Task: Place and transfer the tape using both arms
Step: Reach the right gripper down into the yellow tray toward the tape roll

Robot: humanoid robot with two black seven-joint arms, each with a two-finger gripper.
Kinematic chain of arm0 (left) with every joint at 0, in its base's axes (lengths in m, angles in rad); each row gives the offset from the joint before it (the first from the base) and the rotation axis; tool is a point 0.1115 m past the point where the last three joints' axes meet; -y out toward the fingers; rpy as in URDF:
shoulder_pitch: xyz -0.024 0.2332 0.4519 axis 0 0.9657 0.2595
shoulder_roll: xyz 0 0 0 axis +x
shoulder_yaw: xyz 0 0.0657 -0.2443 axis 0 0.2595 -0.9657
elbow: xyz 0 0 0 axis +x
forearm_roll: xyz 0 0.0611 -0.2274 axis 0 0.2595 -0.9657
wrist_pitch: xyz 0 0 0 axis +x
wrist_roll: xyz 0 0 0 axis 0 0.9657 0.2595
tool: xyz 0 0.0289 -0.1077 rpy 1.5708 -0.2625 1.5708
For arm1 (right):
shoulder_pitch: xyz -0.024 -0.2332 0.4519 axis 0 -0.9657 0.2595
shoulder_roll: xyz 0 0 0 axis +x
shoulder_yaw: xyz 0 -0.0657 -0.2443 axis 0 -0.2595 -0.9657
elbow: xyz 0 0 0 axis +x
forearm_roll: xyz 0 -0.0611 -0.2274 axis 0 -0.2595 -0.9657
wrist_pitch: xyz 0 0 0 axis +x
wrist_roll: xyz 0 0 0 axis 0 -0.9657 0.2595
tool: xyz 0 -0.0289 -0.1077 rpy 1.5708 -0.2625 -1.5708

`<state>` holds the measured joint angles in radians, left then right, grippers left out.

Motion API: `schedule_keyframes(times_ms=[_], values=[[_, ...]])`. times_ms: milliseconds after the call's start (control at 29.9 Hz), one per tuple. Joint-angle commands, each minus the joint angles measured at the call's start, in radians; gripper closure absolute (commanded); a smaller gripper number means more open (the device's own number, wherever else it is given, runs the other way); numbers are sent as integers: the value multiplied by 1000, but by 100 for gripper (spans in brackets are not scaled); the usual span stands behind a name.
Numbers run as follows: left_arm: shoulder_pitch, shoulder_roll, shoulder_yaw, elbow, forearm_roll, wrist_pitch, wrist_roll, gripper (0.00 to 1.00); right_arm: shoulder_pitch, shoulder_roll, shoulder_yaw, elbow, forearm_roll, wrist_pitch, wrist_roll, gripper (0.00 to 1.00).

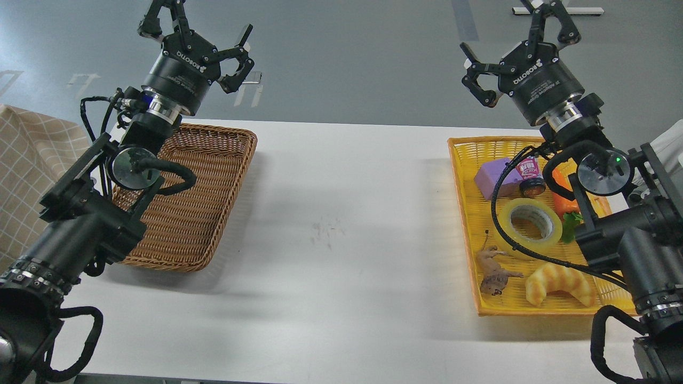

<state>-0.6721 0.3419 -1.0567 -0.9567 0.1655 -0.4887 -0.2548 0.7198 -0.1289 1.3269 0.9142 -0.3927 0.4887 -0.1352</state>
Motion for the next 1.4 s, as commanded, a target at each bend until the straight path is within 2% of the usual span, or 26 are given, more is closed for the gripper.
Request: schedule_keyframes(times_ms=[0, 167, 301, 468, 803, 903, 970, 1003, 1137, 1304, 1371], values=[[0, 0, -2, 1, 3, 0, -1, 2, 18, -70, -107, 21, -20, 0, -4, 0], [-1, 0, -5, 1, 5, 0, -1, 2, 32, -182, -265, 75, -24, 0, -10, 0], [-3, -4, -19, 1, 5, 0, -1, 2, 38, -317, -386, 205, -116, 0, -10, 0], [-3, -6, -26, 1, 5, 0, -1, 2, 32, -444, -416, 302, -260, 0, -12, 0], [-1, -6, -32, 0, 3, 0, -1, 2, 32, -650, -454, 396, -481, 0, -12, 0], [-1, -4, -32, 0, 5, 0, 0, 2, 23, -725, -454, 474, -615, 0, -23, 0], [-1, -3, -34, 0, 5, 0, -1, 2, 12, -774, -456, 529, -730, 0, -62, 0], [-1, -3, -34, 0, 5, 0, -1, 2, 12, -775, -456, 529, -730, 0, -63, 0], [0, -4, -39, 0, 5, 0, -1, 2, -32, -833, -454, 581, -758, 0, -154, 0], [0, -3, -39, 0, 5, 0, -1, 2, -40, -836, -491, 591, -829, 0, -211, 0], [0, -1, -42, 0, 3, 0, -1, 2, -42, -836, -521, 591, -909, 0, -213, 0]])
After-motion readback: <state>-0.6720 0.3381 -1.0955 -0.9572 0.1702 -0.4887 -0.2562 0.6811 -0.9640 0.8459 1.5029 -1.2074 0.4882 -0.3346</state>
